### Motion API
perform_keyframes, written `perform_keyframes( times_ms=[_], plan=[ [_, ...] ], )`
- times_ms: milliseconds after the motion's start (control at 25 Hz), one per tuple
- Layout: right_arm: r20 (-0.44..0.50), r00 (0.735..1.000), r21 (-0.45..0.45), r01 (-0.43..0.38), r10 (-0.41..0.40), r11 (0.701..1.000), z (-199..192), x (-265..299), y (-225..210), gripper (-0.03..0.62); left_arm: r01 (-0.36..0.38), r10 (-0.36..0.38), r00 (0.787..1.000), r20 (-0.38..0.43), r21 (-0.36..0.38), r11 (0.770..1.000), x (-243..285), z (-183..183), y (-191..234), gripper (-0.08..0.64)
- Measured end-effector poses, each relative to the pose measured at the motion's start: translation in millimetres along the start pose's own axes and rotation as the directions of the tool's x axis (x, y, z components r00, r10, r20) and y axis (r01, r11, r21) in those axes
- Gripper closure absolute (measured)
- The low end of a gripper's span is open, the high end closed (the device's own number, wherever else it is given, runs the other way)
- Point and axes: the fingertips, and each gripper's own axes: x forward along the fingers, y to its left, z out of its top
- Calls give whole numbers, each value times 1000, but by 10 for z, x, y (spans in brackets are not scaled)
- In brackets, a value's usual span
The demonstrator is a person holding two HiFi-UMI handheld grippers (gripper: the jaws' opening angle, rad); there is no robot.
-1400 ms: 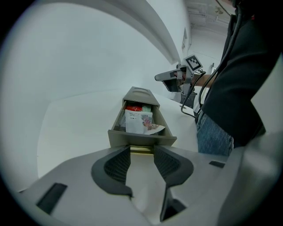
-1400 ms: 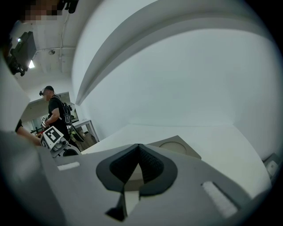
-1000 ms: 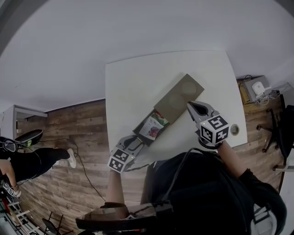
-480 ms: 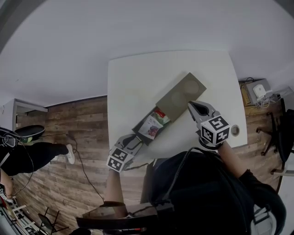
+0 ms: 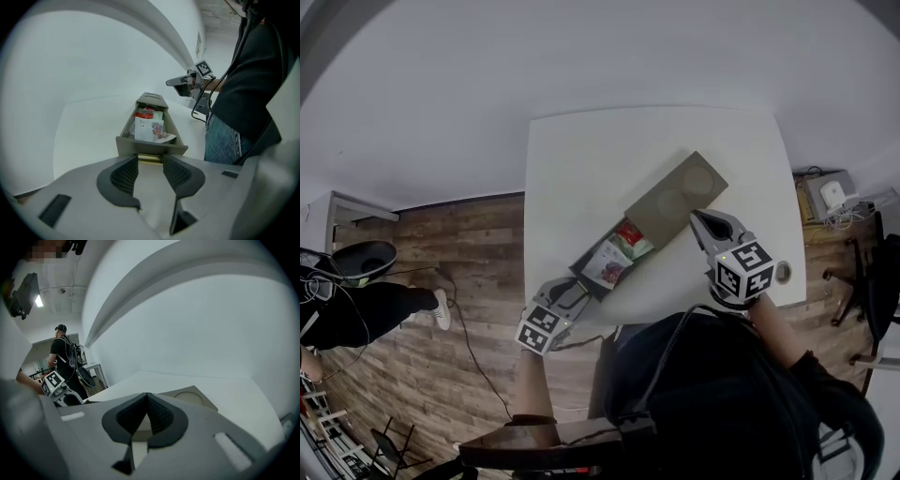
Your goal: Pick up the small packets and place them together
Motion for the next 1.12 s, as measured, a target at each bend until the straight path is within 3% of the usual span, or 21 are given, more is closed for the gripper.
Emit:
perform_keyframes(
  times_ms=[1120],
  plan=[
    [-10,997,-59,-74,74,996,28,117,247,597,-23,23,1000,-21,-27,999,-272,-289,6,394]
  ],
)
